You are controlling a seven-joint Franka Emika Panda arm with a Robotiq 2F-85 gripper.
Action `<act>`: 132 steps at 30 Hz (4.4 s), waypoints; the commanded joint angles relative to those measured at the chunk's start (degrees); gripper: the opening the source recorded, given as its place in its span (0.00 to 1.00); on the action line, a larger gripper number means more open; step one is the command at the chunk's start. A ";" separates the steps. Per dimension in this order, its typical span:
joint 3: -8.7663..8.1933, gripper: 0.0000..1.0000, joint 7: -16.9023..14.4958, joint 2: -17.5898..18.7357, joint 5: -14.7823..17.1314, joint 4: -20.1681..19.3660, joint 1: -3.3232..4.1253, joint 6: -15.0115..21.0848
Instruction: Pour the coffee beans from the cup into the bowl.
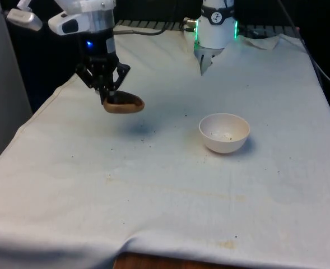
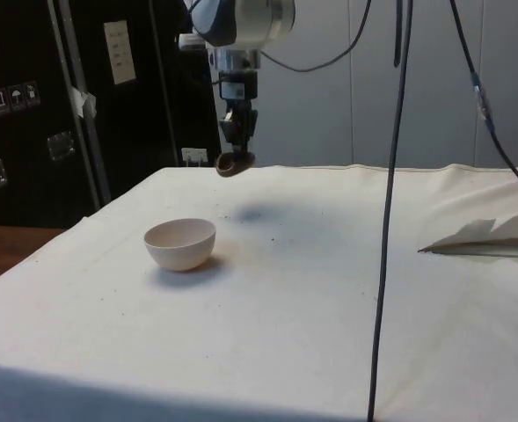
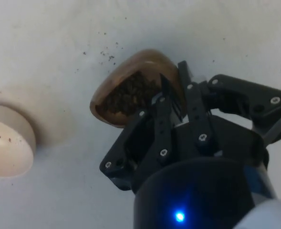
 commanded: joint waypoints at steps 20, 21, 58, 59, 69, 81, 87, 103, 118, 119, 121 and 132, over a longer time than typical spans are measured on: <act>1.89 0.01 9.40 -4.18 -8.88 -2.12 2.69 0.06; 2.46 0.01 8.88 -3.78 -8.37 -1.66 2.06 -0.17; 7.91 0.01 26.64 -9.80 -29.22 -1.55 3.27 -5.56; 8.08 0.01 27.16 -9.91 -29.74 -1.55 3.27 -5.79; 10.66 0.01 31.74 -10.89 -34.78 -1.15 3.27 -8.02; 13.87 0.01 37.07 -10.94 -40.34 0.00 3.21 -10.71; 15.24 0.01 38.90 -9.51 -41.65 2.01 2.86 -11.06; 17.19 0.01 42.63 -4.93 -42.40 9.00 3.27 -13.41; 19.82 0.01 48.24 -8.08 -47.84 4.70 2.98 -13.41; 19.71 0.01 49.10 -8.82 -48.76 3.55 3.21 -12.20; 19.94 0.01 49.96 -9.40 -49.56 2.64 3.21 -11.86; 22.23 0.01 55.81 -11.29 -55.18 -0.80 3.27 -10.77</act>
